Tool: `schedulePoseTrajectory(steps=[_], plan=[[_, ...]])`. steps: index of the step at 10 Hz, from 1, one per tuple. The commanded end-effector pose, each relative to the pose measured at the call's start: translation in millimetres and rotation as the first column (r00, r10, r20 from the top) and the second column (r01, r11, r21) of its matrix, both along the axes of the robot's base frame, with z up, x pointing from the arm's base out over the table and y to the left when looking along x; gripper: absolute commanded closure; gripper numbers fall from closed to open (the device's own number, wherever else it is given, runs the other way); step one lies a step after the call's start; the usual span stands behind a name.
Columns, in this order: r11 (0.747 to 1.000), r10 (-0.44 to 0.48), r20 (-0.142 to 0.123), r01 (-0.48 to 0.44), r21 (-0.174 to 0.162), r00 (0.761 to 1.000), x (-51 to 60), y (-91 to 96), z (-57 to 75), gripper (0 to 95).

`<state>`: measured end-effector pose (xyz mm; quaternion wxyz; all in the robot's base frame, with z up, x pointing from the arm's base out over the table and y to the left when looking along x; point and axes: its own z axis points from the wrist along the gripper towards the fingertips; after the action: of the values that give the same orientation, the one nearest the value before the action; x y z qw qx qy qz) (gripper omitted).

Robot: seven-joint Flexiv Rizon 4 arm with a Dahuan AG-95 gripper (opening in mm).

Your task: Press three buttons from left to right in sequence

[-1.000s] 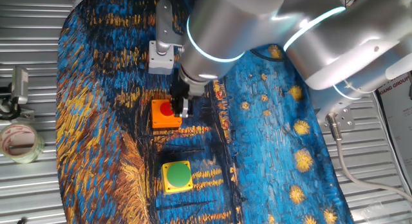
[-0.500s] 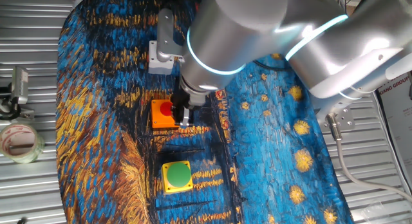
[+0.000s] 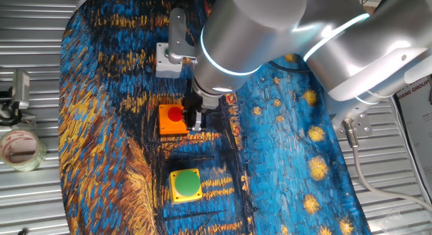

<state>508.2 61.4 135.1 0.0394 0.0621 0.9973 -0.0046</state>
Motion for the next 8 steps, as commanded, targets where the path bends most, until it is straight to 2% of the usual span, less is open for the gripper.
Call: schedulePoseTrajectory(steps=[1, 4, 8], plan=[[1.000, -0.005, -0.003, 0.005, 0.000, 1.000, -2.4, -0.9, 1.1, 95.0], [1.000, 0.006, 0.013, -0.006, 0.006, 1.000, -5.1, -2.9, -0.1, 95.0], [0.999, 0.031, 0.018, -0.031, 0.014, 0.999, -5.1, -2.9, -0.1, 95.0]])
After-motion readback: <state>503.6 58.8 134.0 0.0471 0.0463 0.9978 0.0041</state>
